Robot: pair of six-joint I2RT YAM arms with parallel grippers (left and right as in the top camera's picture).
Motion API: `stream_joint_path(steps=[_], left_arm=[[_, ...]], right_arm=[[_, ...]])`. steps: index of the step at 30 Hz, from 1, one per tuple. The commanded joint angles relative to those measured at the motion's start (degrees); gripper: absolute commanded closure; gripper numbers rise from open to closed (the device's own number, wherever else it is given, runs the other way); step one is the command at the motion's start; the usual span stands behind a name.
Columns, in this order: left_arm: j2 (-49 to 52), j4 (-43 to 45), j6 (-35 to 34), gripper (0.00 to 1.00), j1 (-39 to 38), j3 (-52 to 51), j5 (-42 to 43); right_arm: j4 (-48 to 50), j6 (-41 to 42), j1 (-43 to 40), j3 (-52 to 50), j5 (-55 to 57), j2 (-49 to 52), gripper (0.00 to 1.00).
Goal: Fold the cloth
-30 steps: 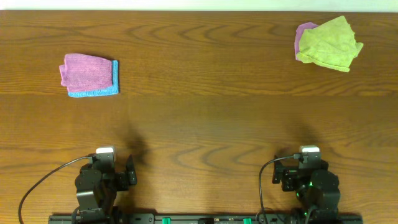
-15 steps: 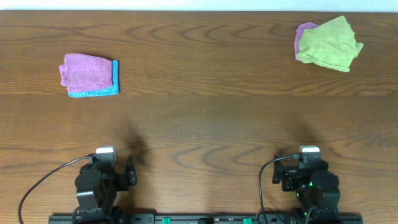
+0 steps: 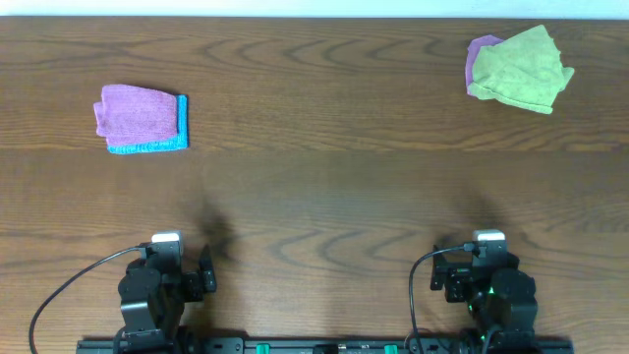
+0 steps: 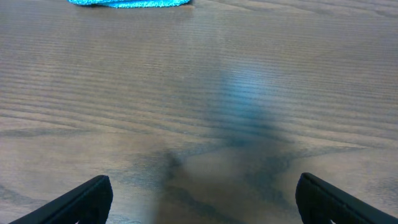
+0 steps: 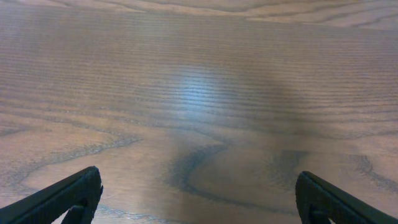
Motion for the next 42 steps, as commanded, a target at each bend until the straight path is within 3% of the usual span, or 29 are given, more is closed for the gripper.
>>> stream_joint_path(steps=[1, 6, 11, 16, 33, 42], left_arm=[[-0.37, -0.44, 0.37, 0.05, -0.28, -1.22, -0.42], [-0.37, -0.44, 0.39, 0.05, -0.28, -1.22, -0.42], [-0.37, -0.44, 0.39, 0.05, -0.28, -1.22, -0.42], [-0.37, -0.44, 0.39, 0.05, -0.28, -1.22, -0.42], [-0.37, -0.44, 0.37, 0.05, -0.28, -1.22, -0.42], [-0.37, -0.44, 0.39, 0.05, -0.28, -1.22, -0.42]], right_arm=[[-0.02, -0.83, -0.35, -0.72, -0.33, -0.63, 0.01], [0.26, 0.2, -0.35, -0.7, -0.35, -0.57, 0.01], [2.8, 8.5, -1.11, 2.1, 0.68, 5.75, 0.01], [4.42, 11.85, -3.26, 11.19, 2.1, 18.97, 0.01], [1.07, 11.85, -11.5, 49.55, 1.38, 67.25, 0.01], [3.15, 11.58, -16.5, 61.44, 0.96, 82.9, 0.01]])
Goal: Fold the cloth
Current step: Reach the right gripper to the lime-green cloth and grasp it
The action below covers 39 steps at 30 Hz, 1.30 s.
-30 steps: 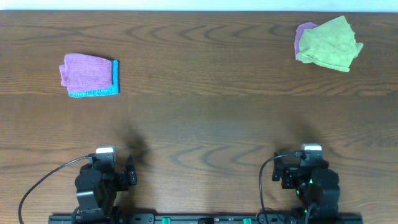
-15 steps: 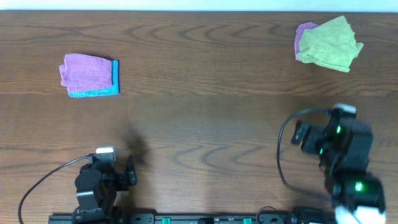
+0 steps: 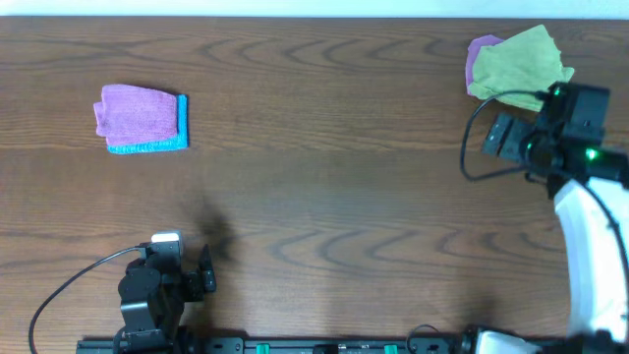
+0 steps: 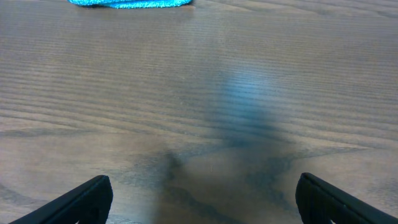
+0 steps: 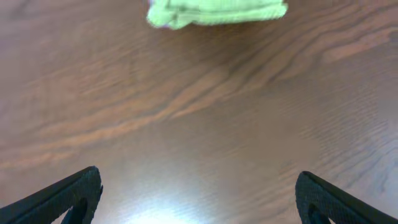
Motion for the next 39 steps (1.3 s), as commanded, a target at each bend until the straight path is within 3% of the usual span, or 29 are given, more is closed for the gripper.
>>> stream_joint_path(steps=[1, 10, 16, 24, 39], left_arm=[[-0.35, -0.52, 0.39, 0.05, -0.28, -1.16, -0.39], [-0.35, -0.52, 0.37, 0.05, -0.28, -1.16, -0.39], [-0.35, -0.52, 0.37, 0.04, -0.28, -1.16, -0.39], [-0.35, -0.52, 0.39, 0.05, -0.28, -1.16, -0.39], [-0.35, -0.52, 0.39, 0.05, -0.28, -1.16, -0.39]], right_arm=[[0.92, 0.55, -2.34, 4.31, -0.48, 3.65, 0.01], [8.28, -2.67, -4.79, 7.78, -5.31, 9.49, 0.01], [8.9, -2.69, -4.94, 7.76, 2.6, 9.57, 0.01], [17.16, -1.49, -5.99, 8.31, -5.84, 12.13, 0.01], [14.93, -0.68, -6.05, 29.57, -8.39, 34.8, 0.01]])
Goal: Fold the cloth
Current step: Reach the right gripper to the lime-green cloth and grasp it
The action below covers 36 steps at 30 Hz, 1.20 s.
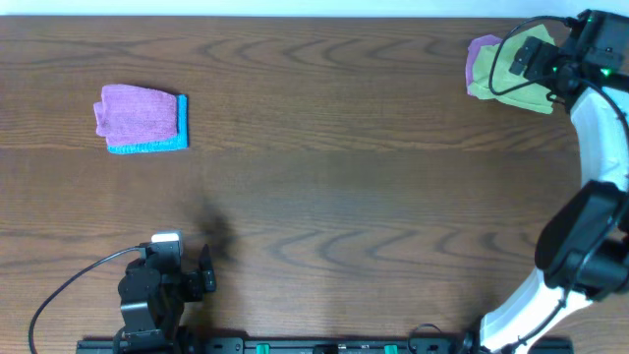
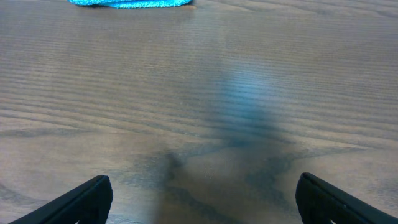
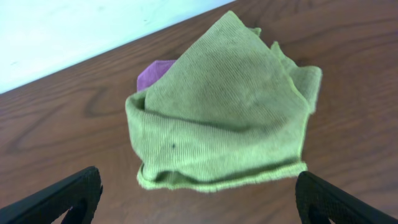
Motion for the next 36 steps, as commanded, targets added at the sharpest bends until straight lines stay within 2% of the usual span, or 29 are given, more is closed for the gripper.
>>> stream_joint_path(steps=[1, 15, 19, 21, 24, 32, 36], left_arm=[[-0.33, -0.52, 0.37, 0.04, -0.28, -1.16, -0.39], [-0.33, -0.52, 0.35, 0.05, -0.28, -1.16, -0.39], [-0.33, -0.52, 0.35, 0.05, -0.28, -1.16, -0.39], [-0.33, -0.52, 0.35, 0.05, -0.28, -1.16, -0.39], [-0.33, -0.52, 0.37, 0.04, -0.28, -1.16, -0.39], [-0.33, -0.52, 0.37, 0.05, -0.28, -1.16, -0.39], [-0.33, -0.52, 0.37, 0.05, -0.28, -1.16, -0.39]], right_arm=[[0.0, 0.81, -0.35, 3.26, -0.74, 3.5, 0.02], [5.42, 2.16, 0.31, 5.27, -2.47, 14.91, 0.05], [5.77, 2.29, 0.57, 5.27, -2.8, 16.11, 0.11], [5.97, 2.29, 0.68, 5.27, -2.8, 16.33, 0.18], [6.36, 2.27, 0.94, 5.27, -2.78, 16.35, 0.37], [5.14, 2.25, 0.98, 5.29, -3.72, 16.28, 0.99], [2.62, 1.79, 0.98, 5.29, -4.04, 14.86, 0.99]])
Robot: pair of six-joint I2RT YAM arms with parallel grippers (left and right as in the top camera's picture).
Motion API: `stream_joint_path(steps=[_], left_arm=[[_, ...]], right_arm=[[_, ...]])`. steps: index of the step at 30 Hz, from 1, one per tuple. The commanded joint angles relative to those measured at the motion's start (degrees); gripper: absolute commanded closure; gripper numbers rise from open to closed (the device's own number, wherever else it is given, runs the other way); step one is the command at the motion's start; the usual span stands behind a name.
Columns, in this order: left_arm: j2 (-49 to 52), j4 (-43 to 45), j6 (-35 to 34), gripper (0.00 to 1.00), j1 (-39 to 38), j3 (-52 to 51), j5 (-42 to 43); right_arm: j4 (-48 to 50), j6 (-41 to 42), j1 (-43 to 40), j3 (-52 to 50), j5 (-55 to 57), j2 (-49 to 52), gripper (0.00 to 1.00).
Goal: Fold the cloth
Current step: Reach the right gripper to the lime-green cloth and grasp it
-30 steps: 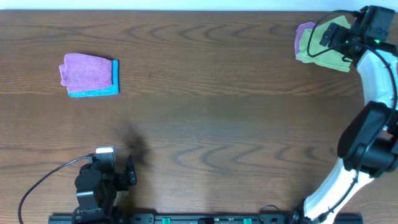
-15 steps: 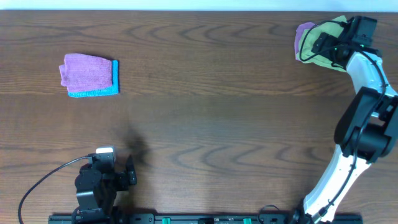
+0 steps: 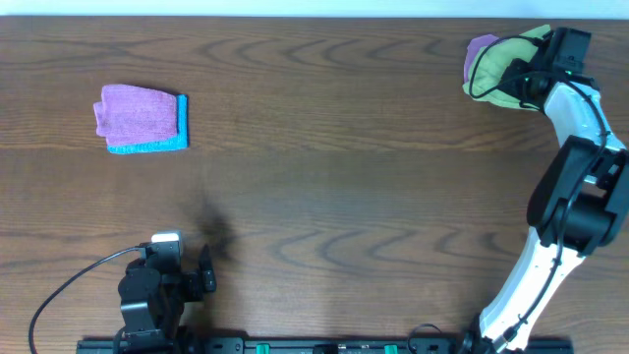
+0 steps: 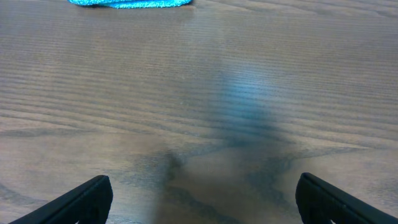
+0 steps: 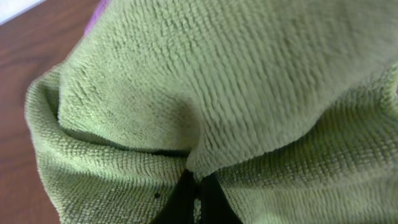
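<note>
A crumpled green cloth [image 3: 509, 69] lies at the table's far right corner on top of a purple cloth [image 3: 479, 49]. My right gripper [image 3: 539, 77] is down on it, and in the right wrist view the green cloth [image 5: 217, 93] fills the frame with the right gripper [image 5: 198, 198] shut, a fold pinched between its fingertips. My left gripper [image 4: 202, 199] rests open low over bare wood near the front left, far from the cloths.
A folded purple cloth [image 3: 138, 112] lies on a folded blue cloth [image 3: 183, 123] at the far left; the blue edge [image 4: 130, 3] shows at the top of the left wrist view. The table's back edge [image 3: 314, 17] runs just behind the green cloth.
My right gripper was open above the green cloth; now it is down on the cloth and shut on a fold of it. The left arm has not moved.
Both grippers rested open near the front edge. Then the right arm was out at the far right, short of the green cloth, then open over it, and now it is shut on the cloth. The left arm stayed still throughout.
</note>
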Motion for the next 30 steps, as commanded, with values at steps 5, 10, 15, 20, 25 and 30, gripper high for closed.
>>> stream_joint_path(steps=[5, 10, 15, 20, 25, 30], left_arm=[[-0.33, -0.55, 0.37, 0.05, -0.28, -1.16, -0.39], [-0.33, -0.55, 0.37, 0.05, -0.28, -1.16, -0.39], [-0.33, -0.55, 0.39, 0.05, -0.28, -1.16, -0.39], [-0.33, -0.55, 0.37, 0.05, -0.28, -1.16, -0.39], [-0.33, -0.55, 0.37, 0.05, -0.28, -1.16, -0.39], [-0.33, -0.55, 0.37, 0.05, -0.28, -1.16, -0.39]], right_arm=[[-4.04, -2.47, 0.57, 1.14, -0.87, -6.6, 0.99], [-9.94, -4.98, 1.6, 1.14, -0.83, -13.81, 0.99], [-17.62, -5.29, 3.19, 1.14, -0.83, -20.98, 0.99], [-26.95, -6.4, 5.18, 1.14, -0.85, -26.21, 0.99], [-38.66, -8.48, 8.17, 1.14, -1.03, -28.83, 0.99], [-47.65, -11.32, 13.07, 1.14, -3.48, -29.0, 0.99]])
